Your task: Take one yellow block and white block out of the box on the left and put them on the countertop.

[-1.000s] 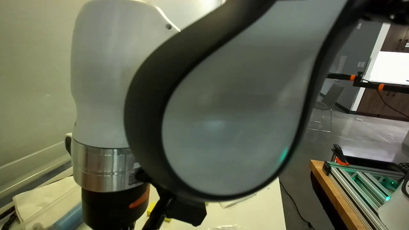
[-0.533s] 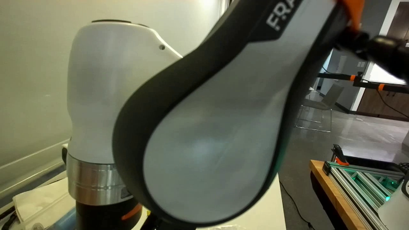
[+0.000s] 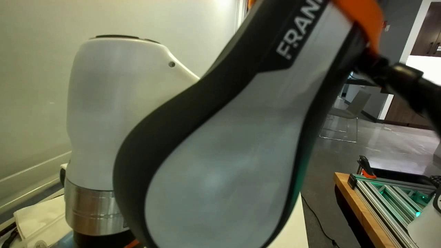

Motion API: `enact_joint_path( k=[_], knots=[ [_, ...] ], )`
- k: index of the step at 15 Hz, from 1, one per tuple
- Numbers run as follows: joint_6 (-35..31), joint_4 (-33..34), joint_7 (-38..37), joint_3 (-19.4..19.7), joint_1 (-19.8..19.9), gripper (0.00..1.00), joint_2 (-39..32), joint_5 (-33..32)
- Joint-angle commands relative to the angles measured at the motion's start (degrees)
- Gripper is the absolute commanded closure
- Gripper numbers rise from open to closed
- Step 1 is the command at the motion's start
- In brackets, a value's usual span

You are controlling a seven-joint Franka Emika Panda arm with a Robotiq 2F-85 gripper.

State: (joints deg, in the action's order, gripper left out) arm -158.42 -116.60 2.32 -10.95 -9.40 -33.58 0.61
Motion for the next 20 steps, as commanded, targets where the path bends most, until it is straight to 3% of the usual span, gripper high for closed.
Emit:
enact_joint_path(
  k=[1,4,5,6,7,8,11,20],
  knots=[
    [-1.0,1.4,0.4,-0.5,0.1,0.33,-2.5,0.7],
    [-1.4,1.6,-0.1,0.2,-0.3,0.35,-3.1,0.2],
    [-1.6,1.6,-0.2,0.5,-0.5,0.41,-3.1,-0.1],
    [-1.9,1.6,-0.3,0.7,-0.6,0.47,-3.0,-0.3],
    [-1.9,1.6,-0.3,0.7,-0.6,0.63,-2.9,-0.2],
    [-1.9,1.7,-0.4,0.9,-0.7,0.73,-2.9,-0.3],
    [-1.4,1.6,-0.3,0.9,-0.6,0.92,-2.6,-0.2],
    [2.1,-1.6,-4.7,1.8,-3.5,0.92,3.3,-0.4]
  ],
)
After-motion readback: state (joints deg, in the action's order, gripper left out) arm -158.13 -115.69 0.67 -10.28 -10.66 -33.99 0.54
